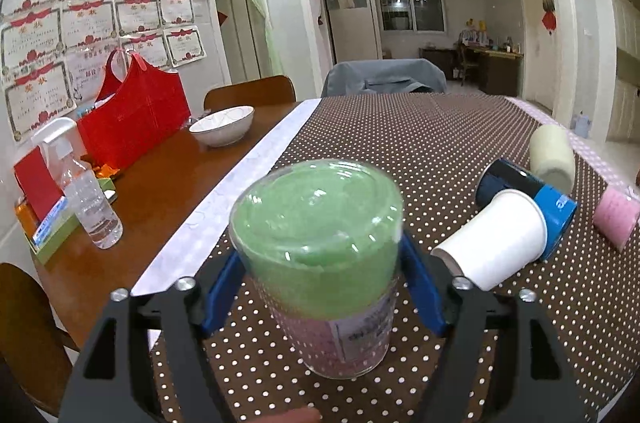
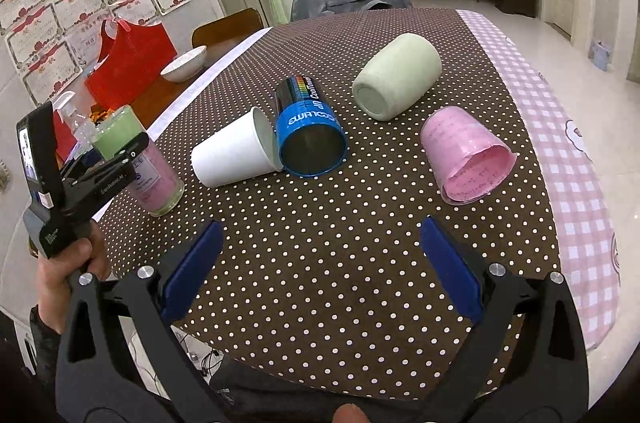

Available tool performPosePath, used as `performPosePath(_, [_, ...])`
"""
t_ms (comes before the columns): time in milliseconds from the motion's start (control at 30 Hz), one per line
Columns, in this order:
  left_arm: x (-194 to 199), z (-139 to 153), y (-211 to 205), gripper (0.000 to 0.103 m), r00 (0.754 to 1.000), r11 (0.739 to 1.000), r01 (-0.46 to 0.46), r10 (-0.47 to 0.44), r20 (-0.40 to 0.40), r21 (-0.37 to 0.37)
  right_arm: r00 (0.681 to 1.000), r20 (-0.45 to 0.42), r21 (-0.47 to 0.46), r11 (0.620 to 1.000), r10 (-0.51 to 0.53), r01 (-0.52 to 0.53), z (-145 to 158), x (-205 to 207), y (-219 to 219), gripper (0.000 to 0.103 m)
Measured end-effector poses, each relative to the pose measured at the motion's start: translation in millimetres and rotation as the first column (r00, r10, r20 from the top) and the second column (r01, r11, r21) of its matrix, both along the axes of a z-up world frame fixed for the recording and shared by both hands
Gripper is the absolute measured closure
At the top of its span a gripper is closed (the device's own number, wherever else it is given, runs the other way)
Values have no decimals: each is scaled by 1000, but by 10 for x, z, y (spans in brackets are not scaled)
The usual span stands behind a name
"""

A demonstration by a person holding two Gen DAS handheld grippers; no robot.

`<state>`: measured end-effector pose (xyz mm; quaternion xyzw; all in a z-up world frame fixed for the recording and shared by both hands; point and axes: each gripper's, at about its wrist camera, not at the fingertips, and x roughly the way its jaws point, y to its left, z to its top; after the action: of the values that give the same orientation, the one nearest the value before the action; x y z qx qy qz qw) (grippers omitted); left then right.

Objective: Flip cup upside down
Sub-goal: 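Set the jar upright on the tablecloth and open the left tool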

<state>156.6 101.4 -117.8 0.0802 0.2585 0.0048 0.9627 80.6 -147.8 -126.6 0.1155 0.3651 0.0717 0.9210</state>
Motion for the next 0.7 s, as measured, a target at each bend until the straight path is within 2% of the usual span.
performPosePath(33, [-20,15,5,18,1000,1000,0,0,5,-2,1000,2,0,1000,2,-2,2,-3,8,6])
performPosePath(200, [-80,70,39,17,1000,1000,-17,17,-2,-11,1000,6,2,1000,15,-15,8,-12,39,6])
performPosePath(300, [-122,87,51,10,1000,1000,-25,25,-8,-18,1000,11,3,1000,19,-20,24,-8,50,6])
performPosePath(700, [-382,309,-27,9,998,997,-56,55,-13,-45,997,63,3,999,33,-33,199,-23,54,6])
